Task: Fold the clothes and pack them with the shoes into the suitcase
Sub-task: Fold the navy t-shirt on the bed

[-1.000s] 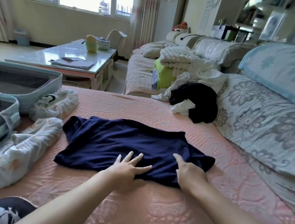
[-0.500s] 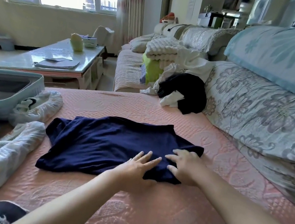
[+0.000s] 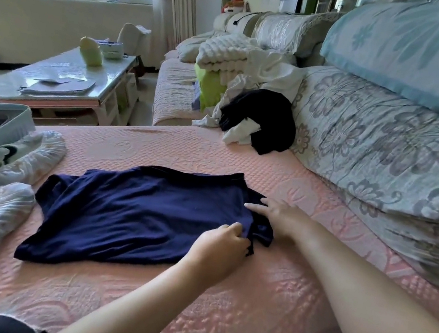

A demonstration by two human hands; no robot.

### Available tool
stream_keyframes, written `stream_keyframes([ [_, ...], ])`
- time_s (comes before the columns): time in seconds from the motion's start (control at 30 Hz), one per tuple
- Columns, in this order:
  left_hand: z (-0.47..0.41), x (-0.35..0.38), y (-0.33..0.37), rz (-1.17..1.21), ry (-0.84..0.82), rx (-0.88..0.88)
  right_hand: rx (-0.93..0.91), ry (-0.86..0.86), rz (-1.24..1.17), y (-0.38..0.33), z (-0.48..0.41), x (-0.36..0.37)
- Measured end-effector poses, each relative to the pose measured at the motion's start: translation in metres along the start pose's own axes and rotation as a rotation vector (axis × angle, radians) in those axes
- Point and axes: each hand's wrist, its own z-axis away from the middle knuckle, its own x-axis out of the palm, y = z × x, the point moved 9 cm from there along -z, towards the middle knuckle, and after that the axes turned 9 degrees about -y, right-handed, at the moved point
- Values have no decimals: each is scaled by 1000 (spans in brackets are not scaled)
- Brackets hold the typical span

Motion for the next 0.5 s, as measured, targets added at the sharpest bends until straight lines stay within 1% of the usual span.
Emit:
stream_keyframes([
  [0.03,2,-3,-5,22,24,0,-5,43,14,-3,-3,-5],
  [0.07,7,-8,-17,105,46,-57,-8,80,22,-5,-5,-10],
  [0.17,27,-25,-59,396,180,-234,32,178,3,-13,-5,-32],
  [0.27,56,-38,-92,577,269,-382,113,339,-41,-24,-2,-65],
  [0.33,74,-38,-115,670,248,-476,168,439,-102,-33,-4,-89],
  [0.4,95,-34,-140,754,187,-584,186,472,-249,-48,-14,-109],
  [0.43,104,-34,-151,775,155,-626,164,467,-355,-61,-20,-117],
  [0.5,121,-37,-171,770,104,-699,48,487,-568,-98,-30,-136],
])
